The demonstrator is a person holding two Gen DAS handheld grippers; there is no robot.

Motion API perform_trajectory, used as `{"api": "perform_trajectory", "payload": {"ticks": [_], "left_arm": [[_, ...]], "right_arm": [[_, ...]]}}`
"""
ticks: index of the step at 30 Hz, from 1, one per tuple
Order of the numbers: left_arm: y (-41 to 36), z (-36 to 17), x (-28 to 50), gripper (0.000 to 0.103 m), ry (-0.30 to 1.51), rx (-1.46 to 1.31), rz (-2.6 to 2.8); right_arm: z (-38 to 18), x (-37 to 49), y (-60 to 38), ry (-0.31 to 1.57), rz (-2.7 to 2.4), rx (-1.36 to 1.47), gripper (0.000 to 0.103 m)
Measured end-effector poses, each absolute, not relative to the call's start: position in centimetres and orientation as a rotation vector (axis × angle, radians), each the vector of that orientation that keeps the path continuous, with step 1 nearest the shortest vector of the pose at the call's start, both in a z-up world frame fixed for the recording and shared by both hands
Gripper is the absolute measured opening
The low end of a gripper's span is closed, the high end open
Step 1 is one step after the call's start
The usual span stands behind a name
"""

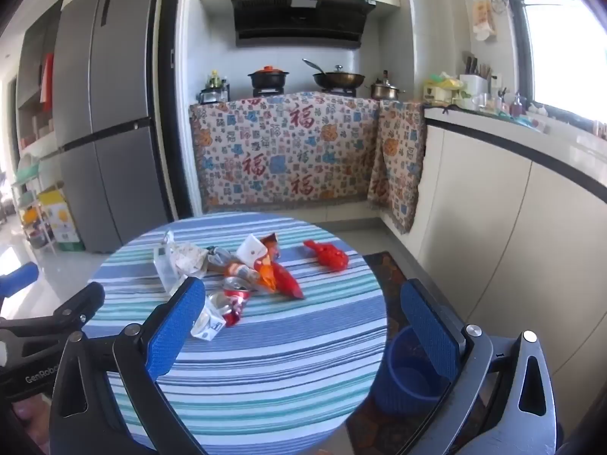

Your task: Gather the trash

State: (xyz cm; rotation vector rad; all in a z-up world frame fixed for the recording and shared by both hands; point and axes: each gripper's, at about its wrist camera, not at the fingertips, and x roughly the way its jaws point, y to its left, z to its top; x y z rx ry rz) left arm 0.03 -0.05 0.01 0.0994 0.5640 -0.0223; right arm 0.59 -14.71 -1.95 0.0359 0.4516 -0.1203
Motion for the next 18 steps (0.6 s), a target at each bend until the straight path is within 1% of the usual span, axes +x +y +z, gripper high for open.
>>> {"api": "perform_trajectory", "payload": {"ticks": [1,13,18], "left_arm": [[-0.1,0.0,0.0,0.103,0.562,0.100,-0.021],[1.0,-0.6,0.4,0.103,0.558,0.092,-0.022],[0.2,-0.2,-0.2,0.103,0.551,0.105,-0.016]], "right_arm": [[-1.9,0.5,-14.7,0.429,-0.118,0.045,0.103],[-1.7,0.5,-14.2,0.441,-0.118,0.027,0.103],[-1.9,0.3,-14.1,0.440,-0.121,0.027,0.103]]}}
